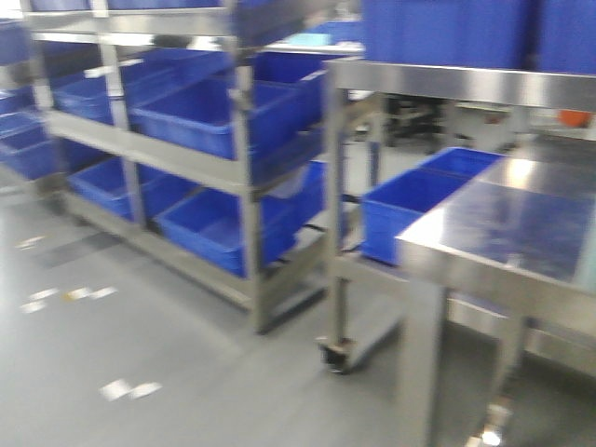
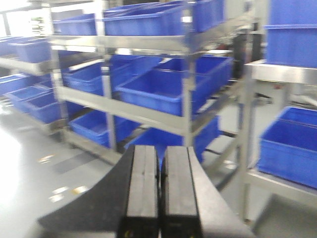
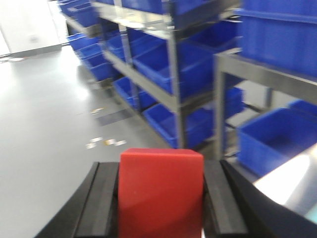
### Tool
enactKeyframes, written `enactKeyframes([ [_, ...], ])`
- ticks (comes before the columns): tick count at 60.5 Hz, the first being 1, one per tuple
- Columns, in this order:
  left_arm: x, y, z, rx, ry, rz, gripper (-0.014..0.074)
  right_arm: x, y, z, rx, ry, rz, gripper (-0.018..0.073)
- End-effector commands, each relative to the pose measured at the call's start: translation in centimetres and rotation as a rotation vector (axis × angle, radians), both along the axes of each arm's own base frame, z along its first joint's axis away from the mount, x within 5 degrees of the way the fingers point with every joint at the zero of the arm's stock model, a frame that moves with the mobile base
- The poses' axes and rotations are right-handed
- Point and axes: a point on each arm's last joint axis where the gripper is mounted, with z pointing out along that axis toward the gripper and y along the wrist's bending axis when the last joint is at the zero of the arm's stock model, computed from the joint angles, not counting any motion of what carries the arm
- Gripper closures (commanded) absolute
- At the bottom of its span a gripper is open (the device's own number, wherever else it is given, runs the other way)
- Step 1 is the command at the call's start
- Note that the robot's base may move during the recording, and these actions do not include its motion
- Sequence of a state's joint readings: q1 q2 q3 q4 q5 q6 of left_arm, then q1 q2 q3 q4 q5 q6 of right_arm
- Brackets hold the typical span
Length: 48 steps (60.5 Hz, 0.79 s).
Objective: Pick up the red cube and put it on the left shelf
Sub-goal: 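Drive the base away from the table holding the red cube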
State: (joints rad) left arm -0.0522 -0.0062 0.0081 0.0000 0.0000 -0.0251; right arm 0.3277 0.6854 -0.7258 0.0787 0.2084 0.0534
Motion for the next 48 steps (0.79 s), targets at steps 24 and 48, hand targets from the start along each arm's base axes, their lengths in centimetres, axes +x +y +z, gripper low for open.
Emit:
enactKeyframes([
  [24,-0.09,0.0,0.0,-0.004,-0.073,0.0,0.0495,-0.11,-0.19,1.86,0.032,-0.121,-0.013,0.053],
  [48,-0.09,0.0,0.0,-0.004,-0.073,0.0,0.0495,-0.11,-0.19,1.86,0.032,-0.121,-0.013,0.053],
])
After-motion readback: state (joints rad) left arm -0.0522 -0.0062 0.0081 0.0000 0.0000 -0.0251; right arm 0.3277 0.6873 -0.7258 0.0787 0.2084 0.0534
